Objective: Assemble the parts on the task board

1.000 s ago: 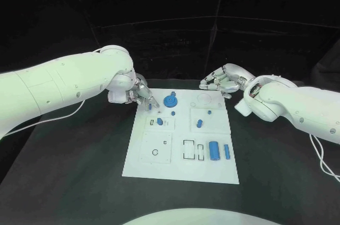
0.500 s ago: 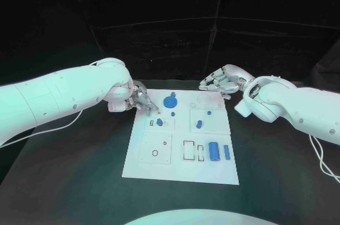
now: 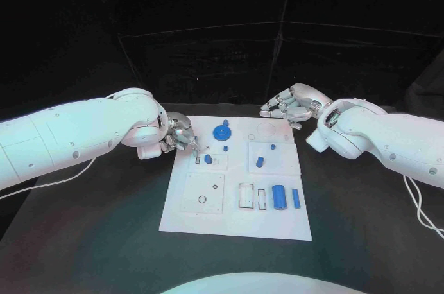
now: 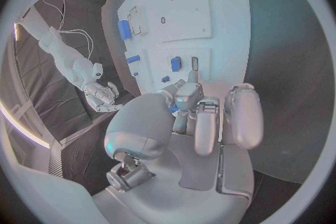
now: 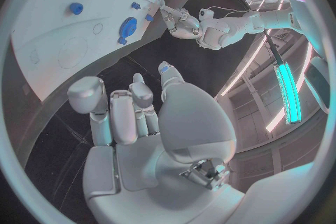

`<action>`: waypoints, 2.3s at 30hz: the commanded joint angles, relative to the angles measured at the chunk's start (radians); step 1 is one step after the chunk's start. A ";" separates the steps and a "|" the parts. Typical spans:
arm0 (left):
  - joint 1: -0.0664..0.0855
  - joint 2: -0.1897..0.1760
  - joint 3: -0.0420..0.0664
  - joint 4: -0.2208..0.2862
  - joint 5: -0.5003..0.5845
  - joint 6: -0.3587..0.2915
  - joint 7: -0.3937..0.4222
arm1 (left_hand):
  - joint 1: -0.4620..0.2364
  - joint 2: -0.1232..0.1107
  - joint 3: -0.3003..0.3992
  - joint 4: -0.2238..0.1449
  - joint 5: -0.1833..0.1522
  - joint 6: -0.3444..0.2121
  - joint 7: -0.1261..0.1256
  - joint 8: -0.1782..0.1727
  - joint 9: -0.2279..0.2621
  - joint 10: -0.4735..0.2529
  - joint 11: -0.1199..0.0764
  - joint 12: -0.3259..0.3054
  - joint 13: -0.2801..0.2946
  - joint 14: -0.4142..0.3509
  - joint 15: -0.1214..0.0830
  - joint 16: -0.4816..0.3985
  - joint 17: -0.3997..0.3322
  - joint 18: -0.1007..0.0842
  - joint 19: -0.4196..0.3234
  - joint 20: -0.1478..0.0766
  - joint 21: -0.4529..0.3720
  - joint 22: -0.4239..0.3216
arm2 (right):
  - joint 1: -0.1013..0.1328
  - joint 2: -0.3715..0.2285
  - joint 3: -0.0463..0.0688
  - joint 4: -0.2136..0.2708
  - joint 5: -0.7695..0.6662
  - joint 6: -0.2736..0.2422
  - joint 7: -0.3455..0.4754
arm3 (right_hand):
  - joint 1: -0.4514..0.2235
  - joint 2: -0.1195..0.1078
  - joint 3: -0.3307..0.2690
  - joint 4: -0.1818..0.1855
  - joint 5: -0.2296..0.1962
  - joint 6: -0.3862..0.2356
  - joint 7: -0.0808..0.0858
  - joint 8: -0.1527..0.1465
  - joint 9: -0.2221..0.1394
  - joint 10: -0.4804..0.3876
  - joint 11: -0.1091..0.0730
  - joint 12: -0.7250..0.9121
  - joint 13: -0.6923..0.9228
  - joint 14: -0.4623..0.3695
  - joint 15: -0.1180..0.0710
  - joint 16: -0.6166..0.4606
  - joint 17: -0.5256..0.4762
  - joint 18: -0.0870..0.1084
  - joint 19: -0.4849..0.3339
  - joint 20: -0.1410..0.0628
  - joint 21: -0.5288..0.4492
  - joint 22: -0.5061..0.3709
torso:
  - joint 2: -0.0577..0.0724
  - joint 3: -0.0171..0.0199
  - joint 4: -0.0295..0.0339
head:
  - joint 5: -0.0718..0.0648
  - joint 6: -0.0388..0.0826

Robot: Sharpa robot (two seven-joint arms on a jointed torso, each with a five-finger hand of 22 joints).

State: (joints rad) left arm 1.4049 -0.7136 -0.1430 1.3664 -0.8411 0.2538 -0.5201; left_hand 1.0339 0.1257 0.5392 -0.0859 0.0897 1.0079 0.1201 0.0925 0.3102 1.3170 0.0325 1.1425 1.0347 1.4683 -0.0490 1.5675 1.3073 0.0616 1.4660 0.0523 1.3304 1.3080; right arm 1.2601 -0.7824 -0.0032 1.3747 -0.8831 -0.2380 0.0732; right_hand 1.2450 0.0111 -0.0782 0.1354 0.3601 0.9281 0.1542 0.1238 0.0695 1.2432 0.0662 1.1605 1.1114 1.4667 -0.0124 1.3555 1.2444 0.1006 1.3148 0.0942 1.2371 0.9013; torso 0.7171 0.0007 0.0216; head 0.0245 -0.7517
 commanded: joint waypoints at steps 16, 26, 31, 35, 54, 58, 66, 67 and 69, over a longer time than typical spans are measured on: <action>-0.017 -0.011 0.000 0.037 0.013 -0.031 0.021 | -0.107 -0.060 0.258 -0.010 0.001 0.005 0.004 -0.028 -0.077 0.003 0.003 0.009 -0.015 0.102 0.014 0.003 0.263 0.001 0.018 0.015 0.005 0.010 | 0.001 0.002 0.000 -0.002 0.003 0.009 0.009 | 0.006 0.005 -0.006 0.002 0.006 0.004 -0.003 0.006 0.001 -0.005 -0.003 0.005 0.001 0.038 -0.004 -0.005 0.001 0.018 -0.003 -0.007 -0.003 0.000 | 0.001 0.0012 -0.0019 | 0.000 -0.002; -0.023 -0.005 0.000 0.038 0.013 -0.042 0.029 | -0.112 -0.063 0.282 -0.014 0.001 -0.002 0.006 -0.027 -0.089 0.003 0.004 0.010 -0.016 0.102 0.015 0.003 0.263 0.001 0.017 0.016 0.005 0.009 | 0.001 0.002 0.000 -0.003 0.003 0.009 0.009 | 0.006 0.007 -0.006 0.003 0.007 0.004 -0.003 0.006 0.001 -0.004 -0.003 0.006 0.001 0.038 -0.004 -0.005 0.001 0.018 -0.003 -0.007 -0.003 0.000 | 0.001 0.0009 -0.0013 | -0.001 -0.003; -0.023 -0.002 0.000 0.040 0.013 -0.064 0.050 | -0.113 -0.064 0.286 -0.015 0.001 -0.003 0.006 -0.027 -0.090 0.004 0.004 0.012 -0.014 0.102 0.015 0.003 0.263 0.001 0.018 0.016 0.006 0.011 | 0.001 0.002 0.000 -0.004 0.003 0.009 0.009 | 0.006 0.007 -0.006 0.004 0.008 0.004 -0.003 0.006 0.001 -0.005 -0.003 0.005 0.000 0.038 -0.004 -0.005 0.001 0.018 -0.002 -0.007 -0.003 0.001 | 0.001 0.0008 -0.0008 | -0.002 -0.004; -0.024 0.001 0.000 0.044 0.013 -0.074 0.061 | -0.114 -0.064 0.288 -0.015 0.001 -0.002 0.005 -0.026 -0.091 0.004 0.004 0.013 -0.013 0.102 0.015 0.003 0.263 0.001 0.018 0.016 0.007 0.012 | 0.001 0.003 0.000 -0.006 0.003 0.010 0.009 | 0.006 0.007 -0.006 0.004 0.008 0.004 -0.003 0.006 0.001 -0.005 -0.003 0.005 0.000 0.038 -0.004 -0.005 0.001 0.018 -0.002 -0.007 -0.003 0.001 | 0.001 0.0007 -0.0011 | -0.002 -0.003; -0.024 -0.007 0.000 0.055 0.013 -0.083 0.068 | -0.120 -0.066 0.301 -0.015 0.002 0.009 0.006 -0.020 -0.096 0.005 0.005 0.013 -0.015 0.102 0.015 0.003 0.263 0.001 0.018 0.016 0.006 0.011 | 0.001 0.006 0.000 -0.010 0.003 0.012 0.008 | 0.007 0.008 -0.007 0.005 0.010 0.005 -0.004 0.007 0.001 -0.004 -0.003 0.006 0.001 0.038 -0.004 -0.005 0.001 0.018 -0.003 -0.007 -0.003 0.000 | 0.000 0.0012 -0.0007 | -0.003 -0.002; -0.024 -0.012 0.000 0.044 0.013 -0.089 0.061 | -0.130 -0.072 0.304 -0.011 0.001 0.024 0.008 -0.012 -0.097 0.005 0.007 0.014 -0.016 0.102 0.016 0.003 0.263 0.001 0.018 0.017 0.006 0.011 | 0.001 0.006 0.000 -0.011 0.003 0.011 0.008 | 0.007 0.008 -0.007 0.005 0.010 0.005 -0.004 0.007 0.001 -0.004 -0.003 0.006 0.001 0.038 -0.004 -0.005 0.001 0.018 -0.003 -0.007 -0.003 0.000 | 0.000 0.0009 -0.0024 | -0.003 -0.001; -0.019 -0.017 0.001 0.023 0.009 -0.094 0.060 | -0.271 -0.206 0.095 0.082 -0.013 0.083 -0.014 0.044 -0.091 0.011 -0.009 0.019 -0.021 0.102 0.005 0.003 0.263 0.001 0.019 0.011 0.005 0.011 | 0.001 0.008 0.000 -0.014 0.003 0.011 0.009 | 0.007 0.008 -0.007 0.005 0.011 0.005 -0.004 0.007 0.001 -0.005 -0.003 0.005 0.000 0.038 -0.004 -0.006 0.001 0.018 -0.003 -0.007 -0.004 -0.001 | 0.001 0.0002 -0.0021 | -0.005 0.001; -0.016 -0.017 0.002 0.021 0.005 -0.092 0.061 | -0.290 -0.237 0.030 0.098 -0.016 0.082 -0.020 0.052 -0.091 0.012 -0.015 0.022 -0.020 0.102 -0.001 0.003 0.263 0.000 0.020 0.006 0.008 0.014 | 0.001 0.008 0.000 -0.015 0.003 0.011 0.009 | 0.007 0.008 -0.007 0.005 0.011 0.005 -0.004 0.007 0.001 -0.005 -0.003 0.005 0.000 0.038 -0.004 -0.006 0.001 0.018 -0.003 -0.007 -0.004 -0.001 | 0.001 0.0001 -0.0023 | -0.005 0.001; -0.006 -0.018 0.003 0.016 -0.010 -0.082 0.063 | -0.276 -0.260 -0.079 0.120 -0.025 0.081 -0.028 0.070 -0.088 0.012 -0.022 0.022 -0.022 0.102 -0.008 0.003 0.263 -0.001 0.022 -0.004 0.010 0.017 | 0.001 0.009 0.000 -0.016 0.003 0.011 0.009 | 0.007 0.008 -0.007 0.005 0.011 0.005 -0.004 0.007 0.001 -0.005 -0.003 0.005 0.000 0.038 -0.004 -0.006 0.001 0.018 -0.003 -0.007 -0.004 -0.001 | 0.001 -0.0002 -0.0019 | -0.006 0.002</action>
State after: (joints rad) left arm 1.3921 -0.7305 -0.1422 1.3852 -0.8331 0.1674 -0.4706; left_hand 0.7528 -0.1250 0.4989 0.0250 0.0693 1.0868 0.0977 0.1563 0.2209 1.3293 0.0155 1.1610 1.0134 1.4662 -0.0515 1.5675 1.3073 0.0616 1.4661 0.0549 1.3339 1.3075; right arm 1.2592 -0.7743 -0.0035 1.3588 -0.8831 -0.2329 0.0740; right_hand 1.2489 0.0150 -0.0806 0.1379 0.3647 0.9281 0.1542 0.1238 0.0695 1.2432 0.0662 1.1605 1.1112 1.4668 -0.0124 1.3557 1.2445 0.1007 1.3148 0.0942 1.2371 0.9014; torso 0.7177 0.0009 0.0198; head 0.0190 -0.7499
